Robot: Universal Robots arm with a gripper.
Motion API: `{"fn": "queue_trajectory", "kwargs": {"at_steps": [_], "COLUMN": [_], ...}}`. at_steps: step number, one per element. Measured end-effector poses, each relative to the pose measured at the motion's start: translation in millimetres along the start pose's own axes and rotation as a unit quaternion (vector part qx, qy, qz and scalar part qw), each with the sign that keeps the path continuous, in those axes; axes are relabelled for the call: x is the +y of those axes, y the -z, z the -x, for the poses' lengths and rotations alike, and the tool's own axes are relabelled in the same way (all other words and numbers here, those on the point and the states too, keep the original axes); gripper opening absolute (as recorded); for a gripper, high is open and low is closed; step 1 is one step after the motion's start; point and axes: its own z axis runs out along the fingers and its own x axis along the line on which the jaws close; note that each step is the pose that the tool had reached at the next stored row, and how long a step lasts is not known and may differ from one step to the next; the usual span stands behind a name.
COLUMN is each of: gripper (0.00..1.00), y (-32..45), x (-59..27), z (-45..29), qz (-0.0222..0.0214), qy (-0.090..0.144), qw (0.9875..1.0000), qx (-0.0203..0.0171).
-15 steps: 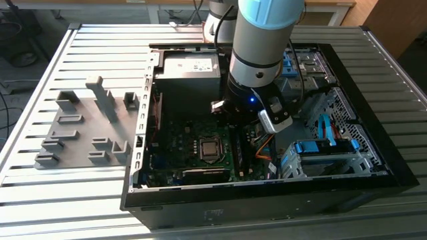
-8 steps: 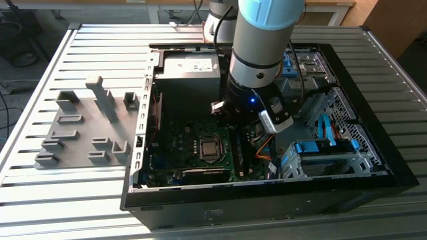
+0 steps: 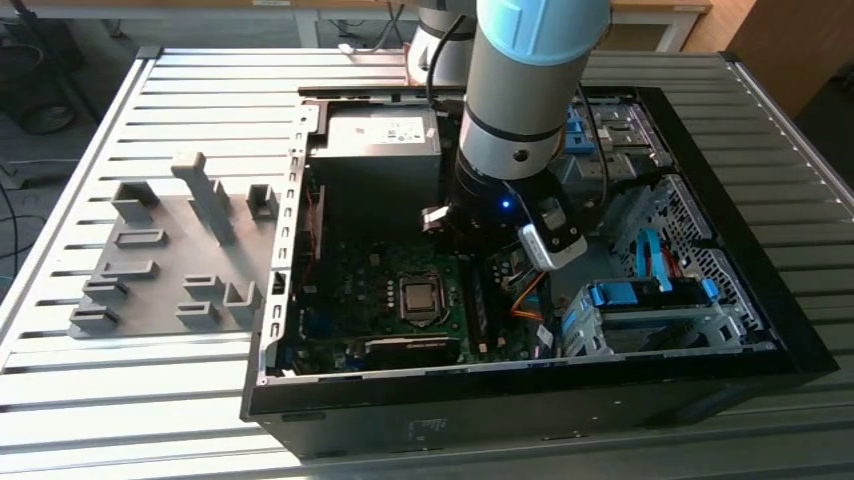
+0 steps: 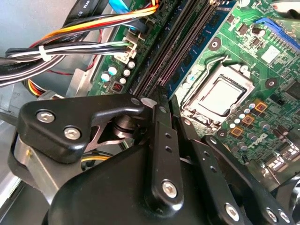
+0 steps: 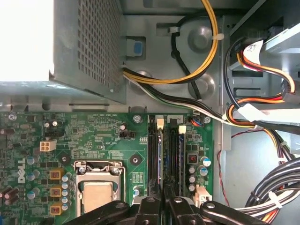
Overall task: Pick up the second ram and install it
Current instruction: 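Insert the second ram into the second slot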
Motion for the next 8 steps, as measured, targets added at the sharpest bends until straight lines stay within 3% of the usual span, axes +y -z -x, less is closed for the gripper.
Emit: {"fn": "queue_trajectory", "kwargs": {"at_steps": [8], "gripper": [0.14], "y": [-3.5], "x": [-1.6], "z": [0.1], "qz": [0.0002], "qy": [-0.016], "qw": [0.9999], "qx": [-0.0001]}}
